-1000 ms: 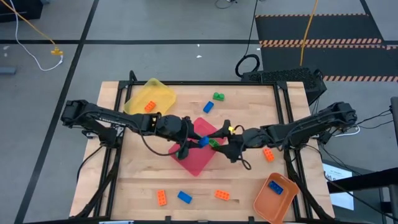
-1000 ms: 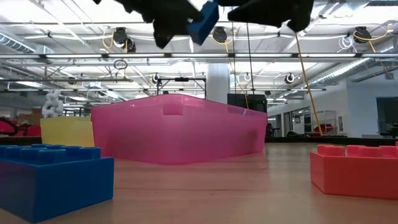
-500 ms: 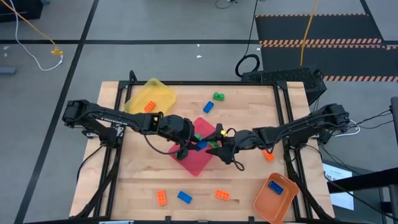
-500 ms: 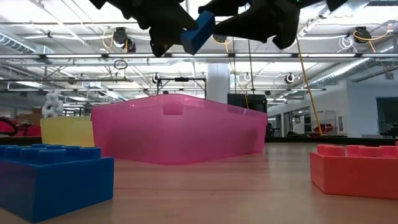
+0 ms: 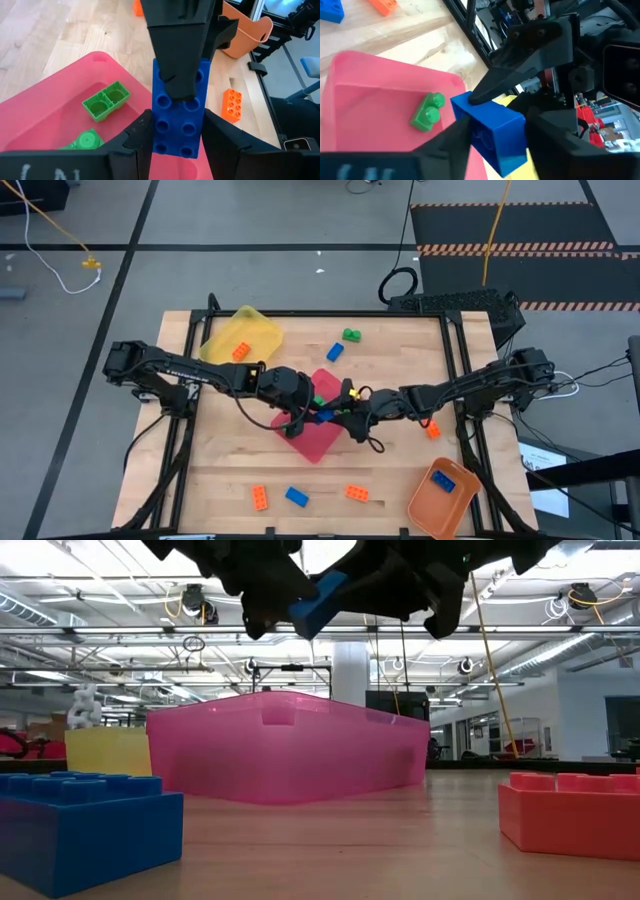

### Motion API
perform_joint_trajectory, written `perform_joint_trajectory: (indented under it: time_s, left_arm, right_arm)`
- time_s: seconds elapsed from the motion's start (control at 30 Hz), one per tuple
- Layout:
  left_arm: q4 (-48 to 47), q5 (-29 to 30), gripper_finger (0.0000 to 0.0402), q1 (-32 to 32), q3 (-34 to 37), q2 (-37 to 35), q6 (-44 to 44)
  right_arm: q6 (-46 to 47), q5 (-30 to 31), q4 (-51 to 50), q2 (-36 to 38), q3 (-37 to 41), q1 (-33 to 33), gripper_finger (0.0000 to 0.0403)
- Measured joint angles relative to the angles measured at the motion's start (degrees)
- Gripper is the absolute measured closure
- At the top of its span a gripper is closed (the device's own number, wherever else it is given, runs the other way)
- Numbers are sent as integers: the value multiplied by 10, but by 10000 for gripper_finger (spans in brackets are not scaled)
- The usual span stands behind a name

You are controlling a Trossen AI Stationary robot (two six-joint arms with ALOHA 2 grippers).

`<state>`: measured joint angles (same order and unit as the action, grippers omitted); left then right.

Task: Sort & place blocks by color
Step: Put the blue game piece into the orange bin

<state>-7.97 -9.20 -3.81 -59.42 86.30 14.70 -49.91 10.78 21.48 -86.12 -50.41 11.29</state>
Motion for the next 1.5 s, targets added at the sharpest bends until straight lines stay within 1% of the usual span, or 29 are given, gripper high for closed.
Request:
perform_joint_trajectory:
  time_s: [0.1,0.17,0.3,0.53,0.67,0.7,0.77,0.8,0.93,1.03,1.17,1.3,1.37,1.5]
  left_arm:
    - [-5,-2,258,0,0,0,2]
    - [-8,-2,258,0,0,0,5]
    - [-7,-2,254,-1,0,0,9]
    - [-12,3,253,0,-1,-3,7]
    - [-14,3,249,2,-1,-22,-2]
    - [-27,2,245,3,-1,-30,-4]
    - [-25,2,237,4,-1,-43,-8]
    - [-30,3,232,4,-1,-50,-12]
    - [-45,15,216,5,0,-76,-21]
    - [-50,22,209,5,-1,-89,-22]
    - [-59,23,207,5,-1,-92,-25]
    - [-64,23,212,5,0,-92,-26]
    - [-69,24,216,6,0,-91,-26]
    - [-73,51,223,6,0,-91,-30]
  right_arm:
    - [-6,10,-8,1,0,0,305]
    - [-8,10,-12,1,1,0,327]
    - [-6,14,-16,1,1,1,327]
    - [0,56,-35,10,0,15,327]
    - [34,66,-68,30,-2,27,327]
    - [45,66,-87,37,-1,31,327]
    - [65,67,-121,50,2,39,327]
    - [78,72,-131,55,2,43,327]
    - [144,135,-194,98,1,66,327]
    - [204,149,-249,132,1,85,327]
    - [293,144,-325,188,-1,118,327]
    - [409,98,-414,234,0,147,327]
    - [466,84,-444,253,0,164,327]
    - [548,54,-500,271,0,201,327]
